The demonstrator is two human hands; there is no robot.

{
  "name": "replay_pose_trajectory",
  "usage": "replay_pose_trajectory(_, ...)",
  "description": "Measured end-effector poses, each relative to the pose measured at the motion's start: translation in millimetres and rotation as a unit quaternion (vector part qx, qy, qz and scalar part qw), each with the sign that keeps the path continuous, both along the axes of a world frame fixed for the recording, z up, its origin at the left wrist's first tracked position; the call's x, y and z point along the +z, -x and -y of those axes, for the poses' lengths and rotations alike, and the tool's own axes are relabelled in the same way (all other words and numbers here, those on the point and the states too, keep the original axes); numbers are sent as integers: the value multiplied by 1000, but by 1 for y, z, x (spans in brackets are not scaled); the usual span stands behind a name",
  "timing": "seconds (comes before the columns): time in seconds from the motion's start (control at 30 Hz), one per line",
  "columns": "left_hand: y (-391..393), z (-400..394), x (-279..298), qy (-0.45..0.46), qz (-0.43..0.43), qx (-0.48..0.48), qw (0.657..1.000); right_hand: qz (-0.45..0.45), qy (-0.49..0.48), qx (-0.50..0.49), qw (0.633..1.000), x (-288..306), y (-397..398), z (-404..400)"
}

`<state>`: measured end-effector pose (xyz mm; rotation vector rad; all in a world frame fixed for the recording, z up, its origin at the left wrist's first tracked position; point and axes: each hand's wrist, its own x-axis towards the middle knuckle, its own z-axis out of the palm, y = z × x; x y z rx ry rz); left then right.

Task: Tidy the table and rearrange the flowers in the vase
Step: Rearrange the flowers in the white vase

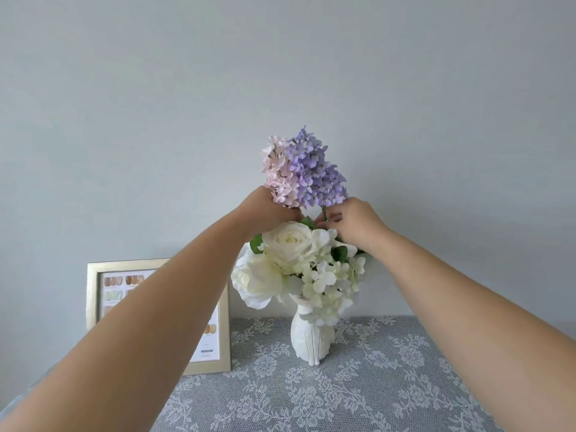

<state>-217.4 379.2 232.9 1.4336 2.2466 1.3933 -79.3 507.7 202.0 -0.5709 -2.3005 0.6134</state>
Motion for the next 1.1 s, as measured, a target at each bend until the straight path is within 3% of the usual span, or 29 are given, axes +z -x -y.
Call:
replay_pose_trajectory(0.17, -2, 0, -1, 18, -67, -4, 998, 59, -13, -22, 998, 3, 1, -1)
replay_pose_trajectory(0.33, 2, -5, -1, 46, -78, 8, 996, 145, -9, -64, 987, 15, 7, 1)
replay_pose_trajectory(0.73, 12, -25, -1, 179, -129, 36, 975, 321, -42, -40, 945, 31, 28, -4)
replay_pose_trajectory(0.9, 9, -21, 2, 205, -126, 72, 968, 334, -31, -57, 940, 25, 30, -10)
replay_pose_trajectory(1.1, 10, -18, -8, 166, -128, 109, 972, 234, 30, -29, 971, 21, 25, -15)
